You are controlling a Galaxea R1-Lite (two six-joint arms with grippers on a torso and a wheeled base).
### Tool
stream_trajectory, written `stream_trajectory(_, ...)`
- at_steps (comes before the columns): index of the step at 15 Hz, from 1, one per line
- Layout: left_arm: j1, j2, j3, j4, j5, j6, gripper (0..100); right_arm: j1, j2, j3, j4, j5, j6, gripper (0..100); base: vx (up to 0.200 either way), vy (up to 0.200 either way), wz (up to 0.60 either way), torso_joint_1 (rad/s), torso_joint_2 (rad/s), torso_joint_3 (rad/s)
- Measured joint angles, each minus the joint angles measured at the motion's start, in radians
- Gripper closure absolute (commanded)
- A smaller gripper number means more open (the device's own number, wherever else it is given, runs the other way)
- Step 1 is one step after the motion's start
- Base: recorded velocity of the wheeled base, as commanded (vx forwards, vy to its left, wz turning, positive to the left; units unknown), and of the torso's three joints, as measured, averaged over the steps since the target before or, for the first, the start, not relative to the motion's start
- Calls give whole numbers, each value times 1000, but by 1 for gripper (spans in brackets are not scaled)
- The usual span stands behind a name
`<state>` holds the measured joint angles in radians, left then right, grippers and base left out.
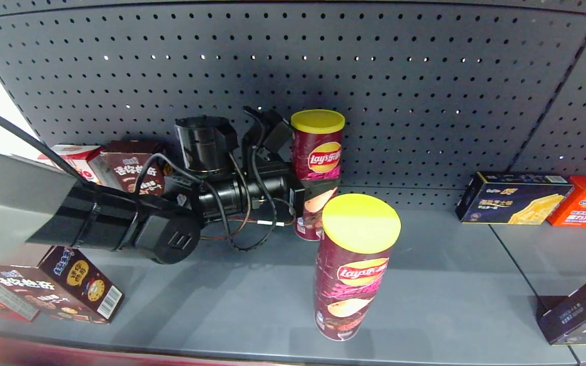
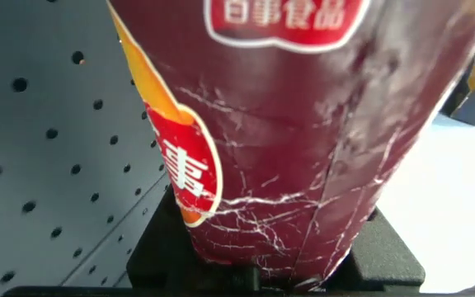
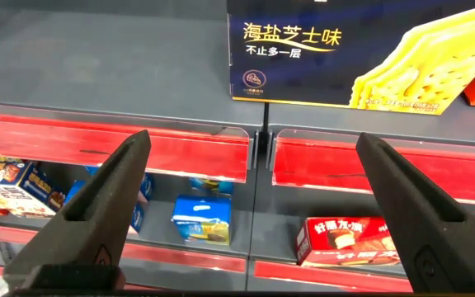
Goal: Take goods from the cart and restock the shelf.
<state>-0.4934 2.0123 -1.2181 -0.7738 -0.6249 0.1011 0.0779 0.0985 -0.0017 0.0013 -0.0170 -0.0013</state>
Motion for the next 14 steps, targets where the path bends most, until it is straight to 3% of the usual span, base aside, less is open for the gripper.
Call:
stream_trajectory(5,-7,58,-72,-4,1,0,100,0,1,0,0,0,0,0,0,0,0,0,0,0)
stream_trajectory(12,-19,118,-85,-36,3,10,100,0,1,0,0,0,0,0,0,0,0,0,0,0)
stream_trajectory(14,-19,123,-81,-48,4,28,100,-1,1,0,0,0,0,0,0,0,0,0,0,0)
